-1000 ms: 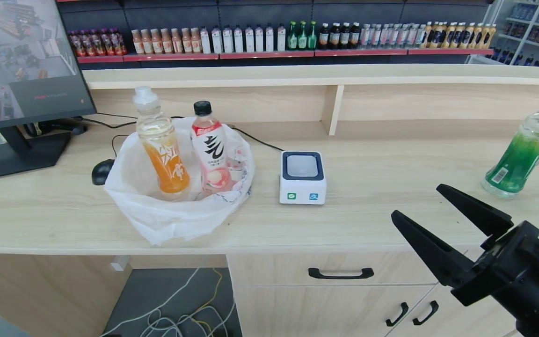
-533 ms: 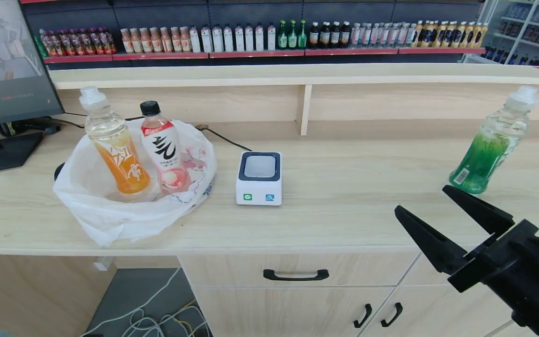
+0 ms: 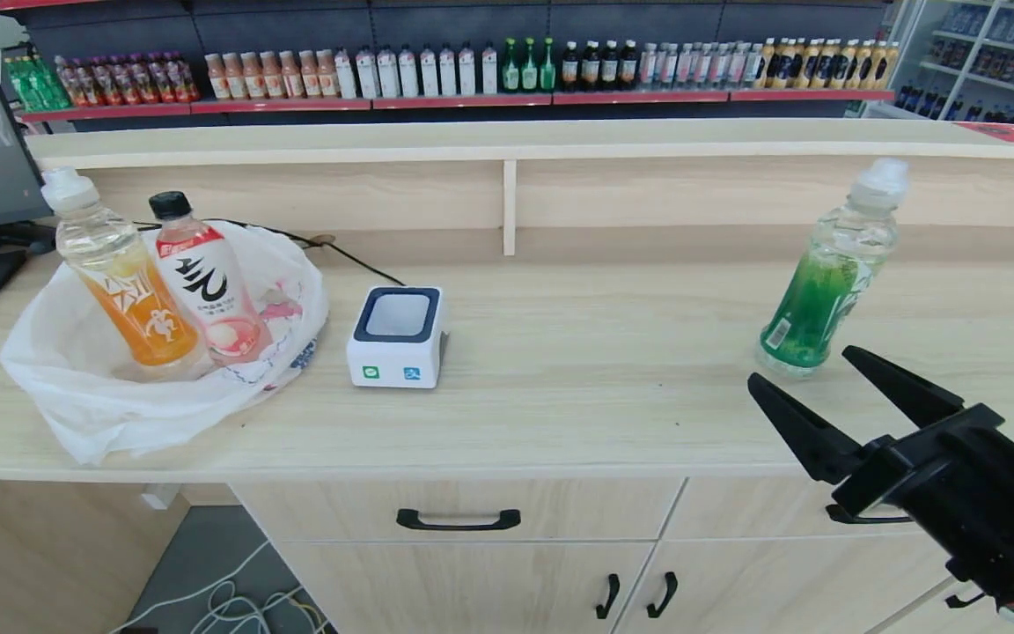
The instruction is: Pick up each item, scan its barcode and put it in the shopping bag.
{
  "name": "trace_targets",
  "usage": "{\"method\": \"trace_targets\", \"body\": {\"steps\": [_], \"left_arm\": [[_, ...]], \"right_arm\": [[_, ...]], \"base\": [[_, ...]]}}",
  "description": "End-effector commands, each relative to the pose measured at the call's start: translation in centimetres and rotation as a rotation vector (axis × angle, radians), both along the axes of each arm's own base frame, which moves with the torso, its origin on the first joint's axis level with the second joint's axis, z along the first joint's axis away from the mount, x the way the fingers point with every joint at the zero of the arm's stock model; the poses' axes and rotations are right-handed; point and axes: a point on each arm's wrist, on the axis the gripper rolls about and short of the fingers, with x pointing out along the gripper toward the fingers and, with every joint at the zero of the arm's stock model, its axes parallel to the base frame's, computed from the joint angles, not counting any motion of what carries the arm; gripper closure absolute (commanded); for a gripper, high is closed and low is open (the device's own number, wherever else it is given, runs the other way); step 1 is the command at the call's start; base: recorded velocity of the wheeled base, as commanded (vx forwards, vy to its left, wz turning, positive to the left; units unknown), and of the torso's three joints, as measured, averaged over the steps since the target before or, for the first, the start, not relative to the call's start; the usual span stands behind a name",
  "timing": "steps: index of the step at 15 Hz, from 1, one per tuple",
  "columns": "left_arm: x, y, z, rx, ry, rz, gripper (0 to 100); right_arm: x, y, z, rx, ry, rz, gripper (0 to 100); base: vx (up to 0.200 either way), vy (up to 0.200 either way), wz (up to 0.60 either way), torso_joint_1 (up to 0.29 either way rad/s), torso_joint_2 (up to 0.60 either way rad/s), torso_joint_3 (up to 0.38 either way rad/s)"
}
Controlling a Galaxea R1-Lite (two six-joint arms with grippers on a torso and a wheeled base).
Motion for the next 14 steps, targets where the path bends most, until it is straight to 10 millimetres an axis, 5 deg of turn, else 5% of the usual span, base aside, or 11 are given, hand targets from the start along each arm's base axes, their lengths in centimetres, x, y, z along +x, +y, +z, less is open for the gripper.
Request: {"method": "trace_targets", "body": {"steps": [1,10,14], "left_arm": [[0.0,0.0,0.0,-0.001,0.001,0.001,0],[0.0,0.0,0.0,-0.001,0.001,0.001,0],[0.0,0.0,0.0,0.008,0.001,0.001,0]], "right_arm": [[1.1,-0.7,-0.2,-0.006,0.011,-0.064,0],[2.7,-1.3,-0.4,-0.011,0.022,-0.128,0],[4.0,-1.1,-0.4,-0.013,0.021,-0.142,0]], "base": [[0.000,-0.200,0.00,0.002,0.00,0.002],[0.000,-0.200,0.00,0.001,0.00,0.003],[0.000,0.000,0.00,0.000,0.00,0.000]]}}
